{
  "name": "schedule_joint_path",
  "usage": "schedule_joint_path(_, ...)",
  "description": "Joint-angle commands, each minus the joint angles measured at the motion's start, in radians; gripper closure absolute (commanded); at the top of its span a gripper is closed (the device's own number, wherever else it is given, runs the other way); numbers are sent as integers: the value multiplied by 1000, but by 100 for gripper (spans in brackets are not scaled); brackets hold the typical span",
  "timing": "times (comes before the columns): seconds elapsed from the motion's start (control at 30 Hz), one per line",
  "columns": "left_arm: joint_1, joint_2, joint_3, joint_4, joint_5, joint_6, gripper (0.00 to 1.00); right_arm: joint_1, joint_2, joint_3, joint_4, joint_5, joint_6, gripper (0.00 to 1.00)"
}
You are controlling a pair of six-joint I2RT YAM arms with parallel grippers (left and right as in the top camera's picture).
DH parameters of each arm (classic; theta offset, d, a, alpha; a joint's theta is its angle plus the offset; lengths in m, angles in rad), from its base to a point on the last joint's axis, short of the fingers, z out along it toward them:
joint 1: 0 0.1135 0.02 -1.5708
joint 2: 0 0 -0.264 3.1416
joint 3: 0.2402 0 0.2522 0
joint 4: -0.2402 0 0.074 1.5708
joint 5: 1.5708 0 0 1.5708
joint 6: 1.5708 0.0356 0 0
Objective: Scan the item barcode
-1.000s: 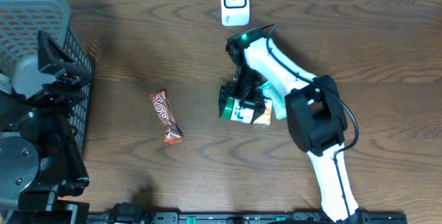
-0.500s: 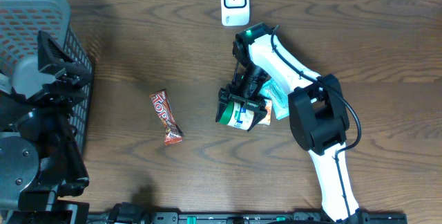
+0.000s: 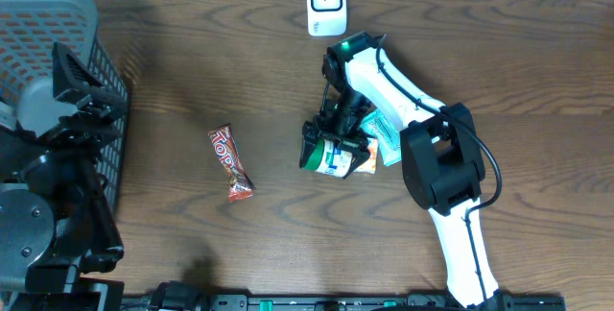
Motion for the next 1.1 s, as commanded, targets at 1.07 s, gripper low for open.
schedule_joint_path(1.07,-3,17,-4,-233,-13,5,2,-3,-7,404,389,795,118,30)
